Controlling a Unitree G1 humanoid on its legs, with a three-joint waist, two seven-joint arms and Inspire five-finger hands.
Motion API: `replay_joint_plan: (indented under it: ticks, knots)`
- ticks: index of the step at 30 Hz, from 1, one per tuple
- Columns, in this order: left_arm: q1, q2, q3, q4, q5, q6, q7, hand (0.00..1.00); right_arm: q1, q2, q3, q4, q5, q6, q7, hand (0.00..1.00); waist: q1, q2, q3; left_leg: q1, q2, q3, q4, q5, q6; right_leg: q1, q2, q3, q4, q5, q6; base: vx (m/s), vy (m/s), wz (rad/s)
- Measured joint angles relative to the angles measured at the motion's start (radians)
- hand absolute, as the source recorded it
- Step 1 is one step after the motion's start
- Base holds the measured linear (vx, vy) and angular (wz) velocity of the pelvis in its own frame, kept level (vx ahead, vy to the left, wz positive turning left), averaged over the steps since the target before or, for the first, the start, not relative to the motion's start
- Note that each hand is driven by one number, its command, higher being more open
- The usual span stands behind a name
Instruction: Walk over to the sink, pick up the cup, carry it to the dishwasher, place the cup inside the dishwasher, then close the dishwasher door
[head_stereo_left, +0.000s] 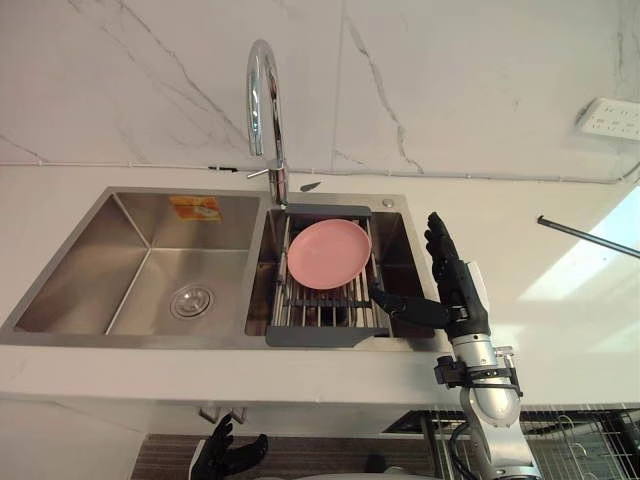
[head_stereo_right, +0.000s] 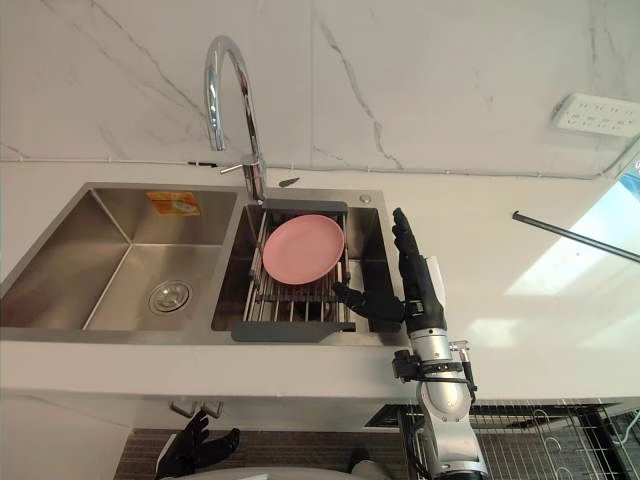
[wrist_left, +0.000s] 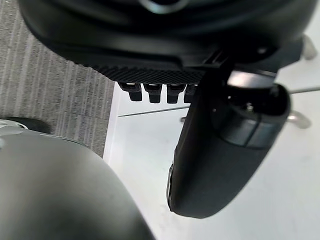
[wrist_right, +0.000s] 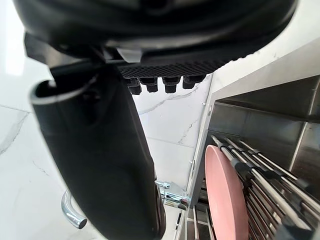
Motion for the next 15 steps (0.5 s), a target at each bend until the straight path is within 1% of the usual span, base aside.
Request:
replay_joint_plan:
  ticks: [1, 6, 10, 13, 15]
  knots:
    - [-0.021, -0.003, -0.001, 0.034, 0.010, 0.004, -0.002, 1.00, 0.010, 0.012, 0.002, 0.041, -0.001, 0.002, -0.001, 1.00, -0.022, 0.030, 0.007, 0.009, 0.047, 0.024, -0.038, -0.003, -0.039, -0.005, 0.056, 0.032, -0.020, 0.018, -0.029, 0.00, 0.000, 0.00]
    - [-0.020, -0.003, 0.000, 0.034, 0.010, 0.004, -0.002, 1.00, 0.010, 0.012, 0.002, 0.041, -0.001, 0.002, -0.001, 1.00, -0.022, 0.030, 0.007, 0.011, 0.048, 0.030, -0.038, -0.003, -0.039, -0.005, 0.057, 0.037, -0.020, 0.019, -0.029, 0.00, 0.000, -0.02]
    - [-0.018, -0.003, 0.001, 0.034, 0.013, 0.007, -0.002, 1.00, 0.014, 0.012, -0.014, 0.041, -0.008, 0.003, -0.013, 1.00, -0.024, 0.030, 0.007, 0.016, 0.053, 0.054, -0.038, -0.006, -0.040, -0.007, 0.058, 0.048, -0.023, 0.016, -0.023, 0.00, 0.008, -0.10]
    - [-0.019, -0.001, 0.004, 0.034, 0.028, 0.022, -0.002, 1.00, 0.020, 0.008, -0.041, 0.041, -0.031, 0.003, -0.035, 1.00, -0.023, 0.030, 0.007, 0.016, 0.054, 0.059, -0.033, -0.010, -0.039, -0.007, 0.057, 0.050, -0.023, 0.016, -0.021, 0.01, 0.032, -0.04]
    - [-0.019, -0.001, 0.008, 0.034, 0.028, 0.032, -0.002, 1.00, 0.020, 0.002, -0.056, 0.040, -0.077, 0.003, -0.056, 1.00, -0.023, 0.030, 0.008, 0.015, 0.054, 0.071, -0.029, -0.011, -0.039, -0.006, 0.055, 0.049, -0.023, 0.016, -0.020, 0.01, 0.040, 0.00]
